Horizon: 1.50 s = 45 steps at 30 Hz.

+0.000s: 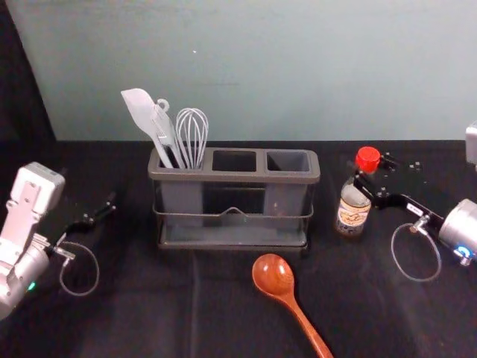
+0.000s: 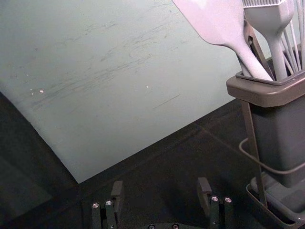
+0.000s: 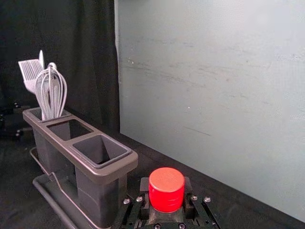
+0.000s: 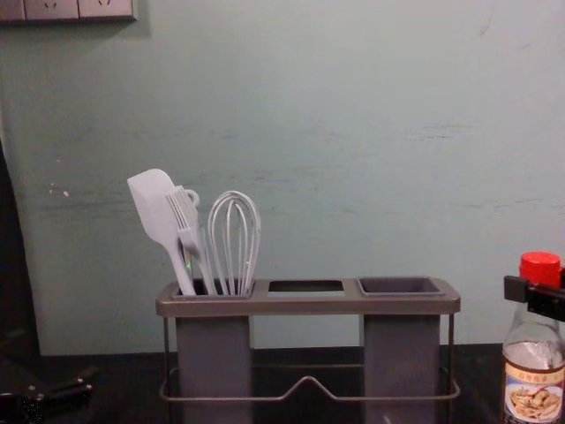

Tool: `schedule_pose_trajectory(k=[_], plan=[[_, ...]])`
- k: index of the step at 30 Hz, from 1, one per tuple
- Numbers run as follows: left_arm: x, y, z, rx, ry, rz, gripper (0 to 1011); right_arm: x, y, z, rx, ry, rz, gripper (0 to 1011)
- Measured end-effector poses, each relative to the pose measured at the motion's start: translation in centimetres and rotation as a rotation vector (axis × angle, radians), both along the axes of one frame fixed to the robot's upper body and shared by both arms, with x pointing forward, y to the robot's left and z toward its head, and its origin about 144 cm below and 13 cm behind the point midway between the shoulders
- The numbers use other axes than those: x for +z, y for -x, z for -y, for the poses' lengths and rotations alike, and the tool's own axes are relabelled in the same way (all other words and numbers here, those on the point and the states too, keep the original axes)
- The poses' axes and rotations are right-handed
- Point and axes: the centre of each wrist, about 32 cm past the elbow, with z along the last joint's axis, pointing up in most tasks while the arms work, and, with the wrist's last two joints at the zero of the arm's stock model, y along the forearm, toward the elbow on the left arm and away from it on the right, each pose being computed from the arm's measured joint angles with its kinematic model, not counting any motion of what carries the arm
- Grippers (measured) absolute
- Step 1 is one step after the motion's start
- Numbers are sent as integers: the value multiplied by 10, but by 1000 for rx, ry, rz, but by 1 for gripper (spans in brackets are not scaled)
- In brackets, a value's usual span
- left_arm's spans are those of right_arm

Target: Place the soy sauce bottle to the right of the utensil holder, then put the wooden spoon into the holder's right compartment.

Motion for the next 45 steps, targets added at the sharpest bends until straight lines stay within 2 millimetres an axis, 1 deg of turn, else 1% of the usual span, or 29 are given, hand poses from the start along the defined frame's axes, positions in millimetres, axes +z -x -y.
schedule_pose_trajectory(k=[9, 17, 43, 45], plan=[[0, 0, 0, 0, 0, 0, 1011, -9, -6, 0, 5, -2, -6, 382], [0, 0, 0, 0, 0, 0, 1011, -13, -9, -1, 17, 6, -8, 382], [0, 0, 0, 0, 0, 0, 1011, -14, -10, -1, 27, 6, -20, 382], [0, 0, 0, 0, 0, 0, 1011, -15, -10, -1, 27, 7, -23, 397]])
